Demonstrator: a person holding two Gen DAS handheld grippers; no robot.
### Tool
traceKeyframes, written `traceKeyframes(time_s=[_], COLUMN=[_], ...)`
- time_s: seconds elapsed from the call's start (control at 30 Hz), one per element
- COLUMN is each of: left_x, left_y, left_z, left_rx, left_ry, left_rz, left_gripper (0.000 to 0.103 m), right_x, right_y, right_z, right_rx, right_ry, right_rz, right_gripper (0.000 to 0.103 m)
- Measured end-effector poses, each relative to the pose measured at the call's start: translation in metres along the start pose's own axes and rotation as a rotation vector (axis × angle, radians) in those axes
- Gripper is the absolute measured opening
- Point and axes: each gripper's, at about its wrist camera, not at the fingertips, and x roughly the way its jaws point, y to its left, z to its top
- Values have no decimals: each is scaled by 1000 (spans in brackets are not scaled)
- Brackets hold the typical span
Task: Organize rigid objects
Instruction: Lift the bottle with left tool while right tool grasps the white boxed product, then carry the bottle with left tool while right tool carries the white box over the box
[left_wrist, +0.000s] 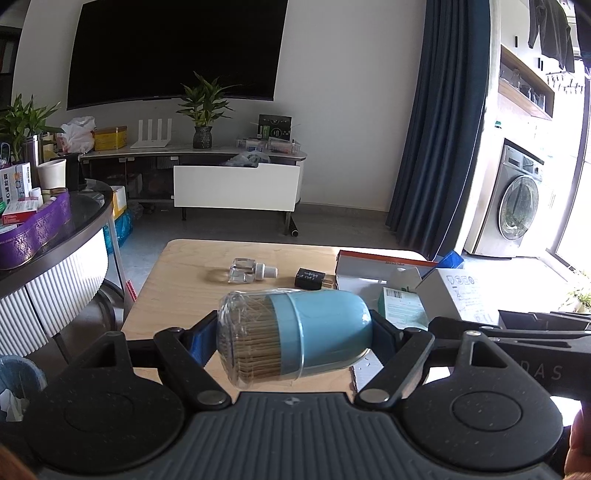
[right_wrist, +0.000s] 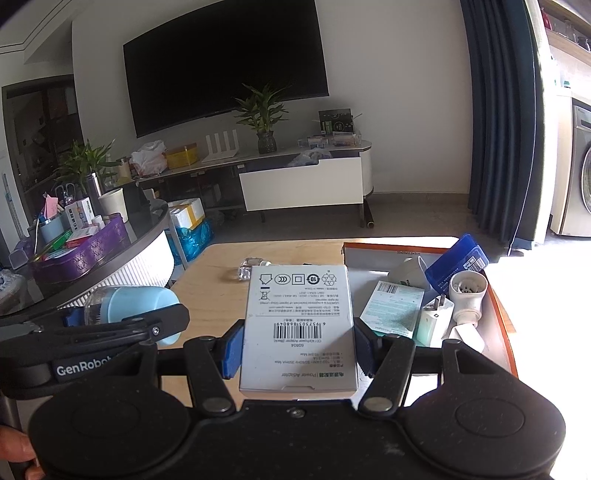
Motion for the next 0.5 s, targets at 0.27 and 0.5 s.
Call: traceKeyframes(time_s=[0.27,0.5], left_x=[-1,1], left_y=[-5,-8], left_z=[-1,-1], left_rx=[9,14], left_ry=[0,5], left_rz=[-14,-24], left_gripper=[83,83], right_x=[-6,-10], right_y=[-7,-15], right_z=[0,0], right_rx=[6,14], right_ry=[-11,-14], right_rz=[-13,-28], right_gripper=[71,71])
